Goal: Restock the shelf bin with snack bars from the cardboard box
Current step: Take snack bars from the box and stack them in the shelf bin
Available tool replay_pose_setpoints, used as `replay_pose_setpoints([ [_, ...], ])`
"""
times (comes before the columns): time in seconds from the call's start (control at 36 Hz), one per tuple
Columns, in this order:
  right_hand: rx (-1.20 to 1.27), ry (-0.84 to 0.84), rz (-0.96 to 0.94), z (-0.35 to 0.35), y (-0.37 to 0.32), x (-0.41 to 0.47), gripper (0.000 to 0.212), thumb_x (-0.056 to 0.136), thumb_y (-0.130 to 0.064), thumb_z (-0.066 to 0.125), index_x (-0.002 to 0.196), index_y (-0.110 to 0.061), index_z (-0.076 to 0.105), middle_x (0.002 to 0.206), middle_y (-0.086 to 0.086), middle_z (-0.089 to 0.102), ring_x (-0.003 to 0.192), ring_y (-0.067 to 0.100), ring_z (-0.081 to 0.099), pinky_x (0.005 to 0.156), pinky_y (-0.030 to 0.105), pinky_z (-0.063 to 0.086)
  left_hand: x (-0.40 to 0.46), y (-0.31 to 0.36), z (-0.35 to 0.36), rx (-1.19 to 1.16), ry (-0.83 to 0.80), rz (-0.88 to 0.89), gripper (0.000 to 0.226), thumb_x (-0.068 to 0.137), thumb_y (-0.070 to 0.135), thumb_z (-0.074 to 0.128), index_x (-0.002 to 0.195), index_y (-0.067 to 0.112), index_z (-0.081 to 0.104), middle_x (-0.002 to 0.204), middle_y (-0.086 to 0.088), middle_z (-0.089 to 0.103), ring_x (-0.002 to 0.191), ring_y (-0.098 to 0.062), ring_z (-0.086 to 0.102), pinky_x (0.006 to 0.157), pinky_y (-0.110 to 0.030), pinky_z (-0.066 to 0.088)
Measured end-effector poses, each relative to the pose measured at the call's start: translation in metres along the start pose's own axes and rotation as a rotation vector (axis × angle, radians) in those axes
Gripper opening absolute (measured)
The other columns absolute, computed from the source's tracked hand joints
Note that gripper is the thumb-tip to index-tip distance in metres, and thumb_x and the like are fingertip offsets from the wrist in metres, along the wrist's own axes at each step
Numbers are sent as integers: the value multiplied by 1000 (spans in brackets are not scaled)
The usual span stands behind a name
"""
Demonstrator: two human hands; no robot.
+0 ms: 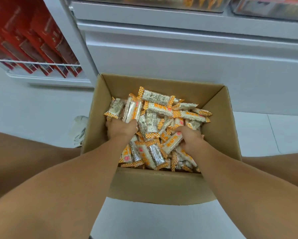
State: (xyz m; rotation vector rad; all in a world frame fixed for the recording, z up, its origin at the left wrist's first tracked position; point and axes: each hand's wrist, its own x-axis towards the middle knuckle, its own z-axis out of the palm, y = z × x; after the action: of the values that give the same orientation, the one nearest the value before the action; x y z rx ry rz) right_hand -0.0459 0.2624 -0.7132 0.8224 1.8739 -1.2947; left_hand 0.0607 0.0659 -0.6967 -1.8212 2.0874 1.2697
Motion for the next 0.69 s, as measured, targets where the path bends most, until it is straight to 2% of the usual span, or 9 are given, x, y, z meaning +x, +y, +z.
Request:
replay_pose_setpoints([
  [0.06,149,-59,25,-1,-1,0,49,70,-10,76,116,-3,61,106,18,69,88,32,67,78,46,60,-1,3,-2,-152,-9,-54,89,63,68,62,124,3,60,126,-13,61,105,-35,63,86,-44,55],
  [0.11,257,-94,35,-4,-1,-2,37,78,-10,71,113,-6,60,103,16,66,89,30,67,67,39,61,-1,5,-4,-242,-6,-97,81,75,66,68,122,0,59,119,-12,65,105,-35,63,81,-41,51],
  [0.19,417,-148,38,-9,0,-1,25,92,-19,69,113,-8,61,99,11,68,85,23,68,61,33,56,1,5,-8,-232,-8,-98,76,87,64,63,121,-4,58,118,-13,63,112,-37,61,88,-42,49],
  [0.31,353,-101,21,-10,-2,0,32,93,-34,71,108,-8,63,100,10,72,88,22,71,62,34,57,0,4,-13,-166,-21,-28,70,86,62,65,106,-5,65,105,-19,69,103,-39,65,82,-40,53],
  [0.39,310,-47,29,-12,-7,-3,24,97,-20,67,112,-3,62,96,13,68,82,24,68,62,35,58,-5,2,-12,-176,-2,42,47,87,49,72,85,2,69,90,-16,71,90,-34,68,85,-43,56],
  [0.44,291,-48,40,-16,-8,-6,24,97,-14,65,118,-1,63,95,13,64,77,22,63,60,32,58,-14,4,-10,-256,-64,27,39,90,38,73,68,11,55,77,-7,62,76,-24,62,85,-43,57],
  [0.5,310,-105,40,-20,-8,-10,30,94,-15,69,120,-1,63,102,12,67,76,20,62,51,28,56,-21,6,-8,-398,-194,-53,34,90,33,74,79,9,54,88,-5,61,83,-23,63,80,-44,61],
  [0.58,457,-209,35,-27,-11,-19,39,89,-27,75,119,-3,64,96,11,71,58,16,68,40,21,49,-39,12,-11,-494,-512,-149,39,91,23,74,117,2,55,115,-11,63,95,-25,66,59,-35,61],
  [0.69,644,-246,99,-39,-17,-10,35,101,-38,55,118,-7,56,75,8,56,36,11,54,33,17,40,-56,11,-9,-434,-693,-145,55,94,20,67,142,5,44,123,-13,57,98,-25,67,71,-34,59],
])
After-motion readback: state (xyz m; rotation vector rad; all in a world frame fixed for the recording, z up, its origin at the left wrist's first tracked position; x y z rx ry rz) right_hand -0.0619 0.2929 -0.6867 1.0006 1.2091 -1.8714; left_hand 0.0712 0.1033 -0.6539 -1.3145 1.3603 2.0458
